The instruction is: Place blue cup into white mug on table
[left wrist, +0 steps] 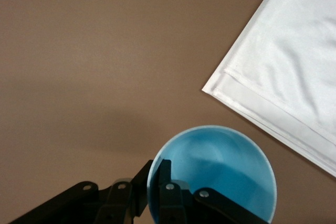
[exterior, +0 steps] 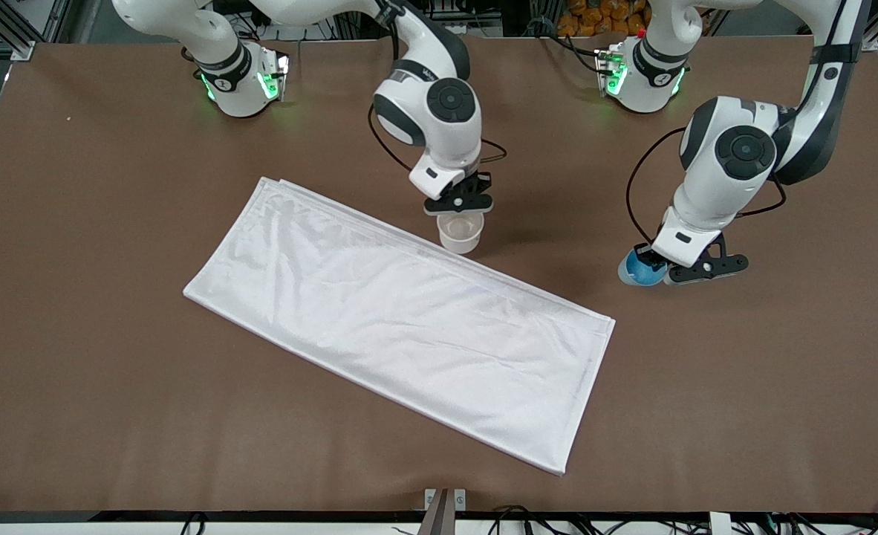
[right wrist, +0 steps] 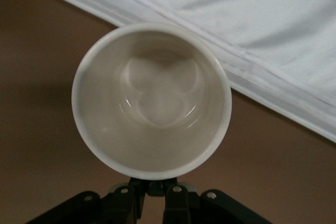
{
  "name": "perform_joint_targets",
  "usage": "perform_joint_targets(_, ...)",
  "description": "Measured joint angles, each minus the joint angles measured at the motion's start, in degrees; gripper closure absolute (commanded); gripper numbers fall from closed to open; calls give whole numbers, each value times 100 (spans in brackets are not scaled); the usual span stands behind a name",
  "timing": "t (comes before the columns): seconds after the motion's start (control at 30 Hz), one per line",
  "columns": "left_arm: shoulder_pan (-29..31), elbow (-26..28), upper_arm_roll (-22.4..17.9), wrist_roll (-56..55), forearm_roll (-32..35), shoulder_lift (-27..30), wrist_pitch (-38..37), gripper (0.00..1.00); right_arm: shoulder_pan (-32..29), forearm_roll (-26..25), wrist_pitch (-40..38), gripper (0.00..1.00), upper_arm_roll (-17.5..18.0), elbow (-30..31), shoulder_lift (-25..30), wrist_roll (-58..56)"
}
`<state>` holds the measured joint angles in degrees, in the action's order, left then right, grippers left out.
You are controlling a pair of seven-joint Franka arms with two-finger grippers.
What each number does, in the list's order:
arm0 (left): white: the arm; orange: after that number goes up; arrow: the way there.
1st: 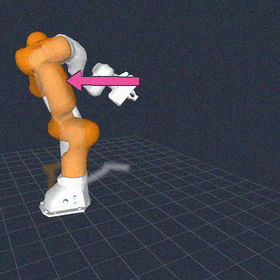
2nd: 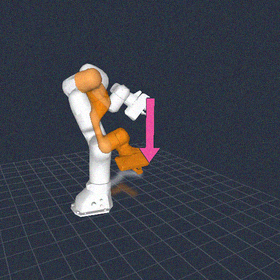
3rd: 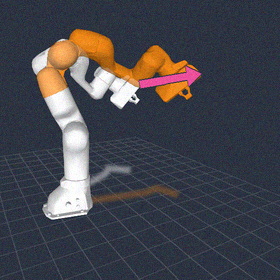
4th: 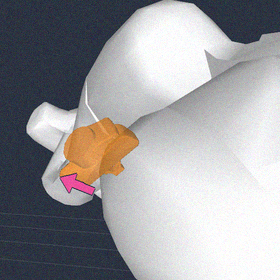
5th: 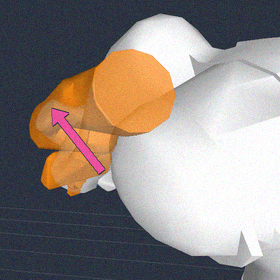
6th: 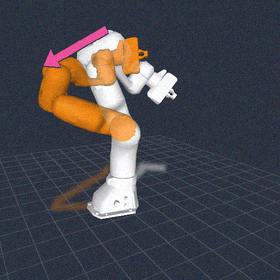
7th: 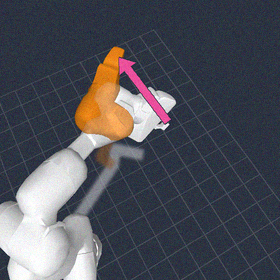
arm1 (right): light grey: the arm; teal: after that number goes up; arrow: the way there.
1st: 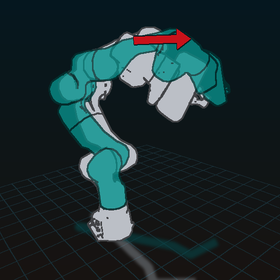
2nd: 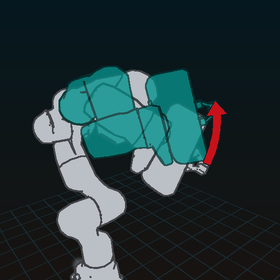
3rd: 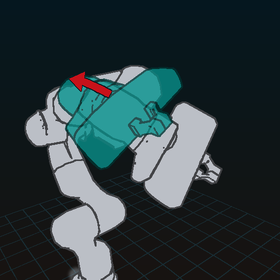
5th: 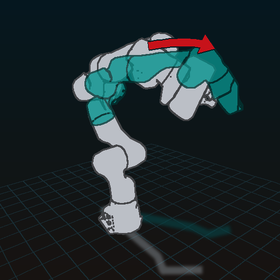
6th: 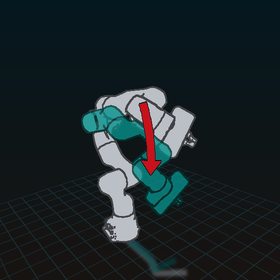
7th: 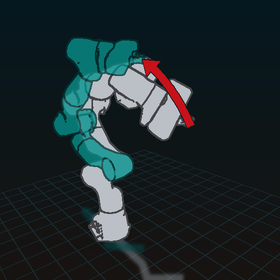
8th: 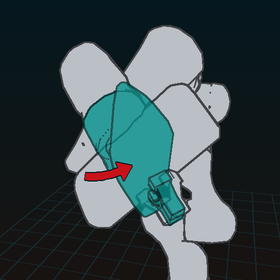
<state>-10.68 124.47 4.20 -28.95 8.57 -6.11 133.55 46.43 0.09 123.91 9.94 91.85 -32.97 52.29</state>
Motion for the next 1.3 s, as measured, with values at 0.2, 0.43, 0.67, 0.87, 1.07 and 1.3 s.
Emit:
perform_joint_targets(0.2, 0, 0, 0, 0, 0, -3, 0, 100, 266, -4, 69, 100, -2, -432, -427, 130)
perform_joint_targets(0.43, -2, 0, 0, 0, 0, -5, 0, 100, 416, -5, 218, 100, -2, -621, -581, 247)
perform_joint_targets(0.67, -20, 0, 4, -41, 0, -5, 0, 100, 557, -9, 506, 0, -2, -623, -731, 388)
perform_joint_targets(0.87, -30, 0, 6, -71, 0, -5, 0, 100, 592, -12, 571, 0, -3, -646, -803, 747)
perform_joint_targets(1.07, -43, -1, 58, -218, 0, -5, -44, 100, 602, -12, 569, 0, -4, -726, -801, 818)
perform_joint_targets(1.3, -54, -47, 461, -826, 0, 7, -546, 100, 484, -12, 428, 0, 0, -874, -614, 851)
